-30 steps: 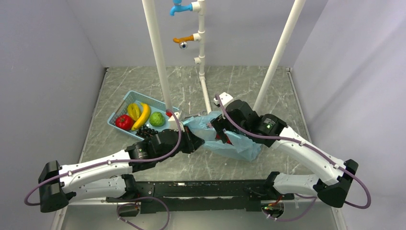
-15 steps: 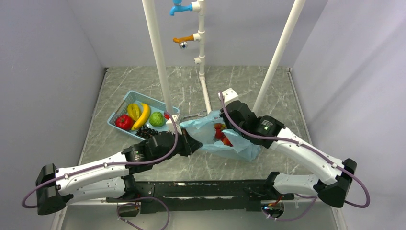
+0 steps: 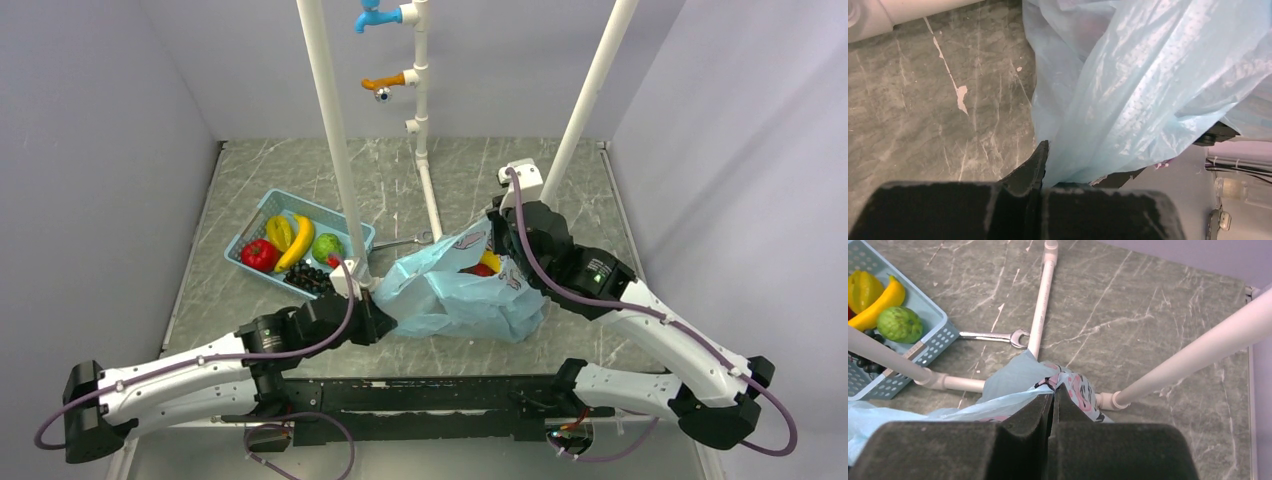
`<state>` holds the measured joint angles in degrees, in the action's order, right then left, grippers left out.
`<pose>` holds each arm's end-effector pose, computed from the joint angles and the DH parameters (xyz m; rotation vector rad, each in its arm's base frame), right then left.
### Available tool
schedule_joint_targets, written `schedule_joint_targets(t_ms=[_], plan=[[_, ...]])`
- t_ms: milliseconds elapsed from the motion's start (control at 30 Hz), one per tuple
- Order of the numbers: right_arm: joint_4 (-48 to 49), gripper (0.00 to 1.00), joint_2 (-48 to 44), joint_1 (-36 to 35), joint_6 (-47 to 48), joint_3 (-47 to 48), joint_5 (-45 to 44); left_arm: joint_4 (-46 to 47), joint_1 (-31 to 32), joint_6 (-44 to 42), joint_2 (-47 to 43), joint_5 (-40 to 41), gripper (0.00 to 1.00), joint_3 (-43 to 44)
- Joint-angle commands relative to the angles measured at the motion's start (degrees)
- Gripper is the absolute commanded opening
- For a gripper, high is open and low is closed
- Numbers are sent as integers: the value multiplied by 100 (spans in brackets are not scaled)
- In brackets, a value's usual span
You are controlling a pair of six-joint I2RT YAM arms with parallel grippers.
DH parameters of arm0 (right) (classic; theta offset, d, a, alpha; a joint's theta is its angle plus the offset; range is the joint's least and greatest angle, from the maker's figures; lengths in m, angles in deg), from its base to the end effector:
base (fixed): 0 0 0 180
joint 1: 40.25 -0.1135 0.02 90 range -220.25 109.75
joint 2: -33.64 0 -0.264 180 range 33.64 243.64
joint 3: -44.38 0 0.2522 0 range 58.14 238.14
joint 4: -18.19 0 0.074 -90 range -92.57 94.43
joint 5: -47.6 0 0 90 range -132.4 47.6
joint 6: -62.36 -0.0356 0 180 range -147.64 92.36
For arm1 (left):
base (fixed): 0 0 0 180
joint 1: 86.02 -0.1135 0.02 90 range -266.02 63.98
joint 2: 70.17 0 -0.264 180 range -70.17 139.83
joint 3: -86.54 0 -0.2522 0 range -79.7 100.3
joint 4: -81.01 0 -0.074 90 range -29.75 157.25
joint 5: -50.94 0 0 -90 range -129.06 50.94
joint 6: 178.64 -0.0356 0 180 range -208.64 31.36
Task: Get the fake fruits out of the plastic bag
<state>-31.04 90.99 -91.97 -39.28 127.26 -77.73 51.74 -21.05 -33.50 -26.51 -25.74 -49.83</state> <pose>0.1398 0.1439 0.4031 -0.2750 1.8872 0.1344 0.0819 -0.1560 0.2425 0.0392 2.2388 -1.0032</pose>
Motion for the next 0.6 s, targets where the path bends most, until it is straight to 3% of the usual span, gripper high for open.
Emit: schedule_joint_targets(t_ms=[0, 167, 300, 367, 433, 467, 567], plan=[[354, 0, 78, 24, 143, 235, 191, -279, 7, -301, -452, -190, 3, -62], [214, 0, 226, 15, 130, 242, 1061, -95, 11, -839, -687, -959, 46, 360], [-184, 14, 380, 18, -28, 398, 1321, -548, 7, -1390, -580, -1382, 63, 1140], [-272, 30, 296, 26, -50, 371, 1347, -1119, 16, -1803, -457, -1519, 72, 1844], [-400, 65, 187, 22, -18, 388, 1393, -1948, 23, -2236, -345, -1402, 79, 2570], [-502, 75, 131, 21, -4, 424, 1401, -2381, 25, -2408, -304, -1267, 80, 2953], [-836, 91, 45, 23, -11, 574, 1483, -3206, 25, -2797, -192, -816, 81, 3880]])
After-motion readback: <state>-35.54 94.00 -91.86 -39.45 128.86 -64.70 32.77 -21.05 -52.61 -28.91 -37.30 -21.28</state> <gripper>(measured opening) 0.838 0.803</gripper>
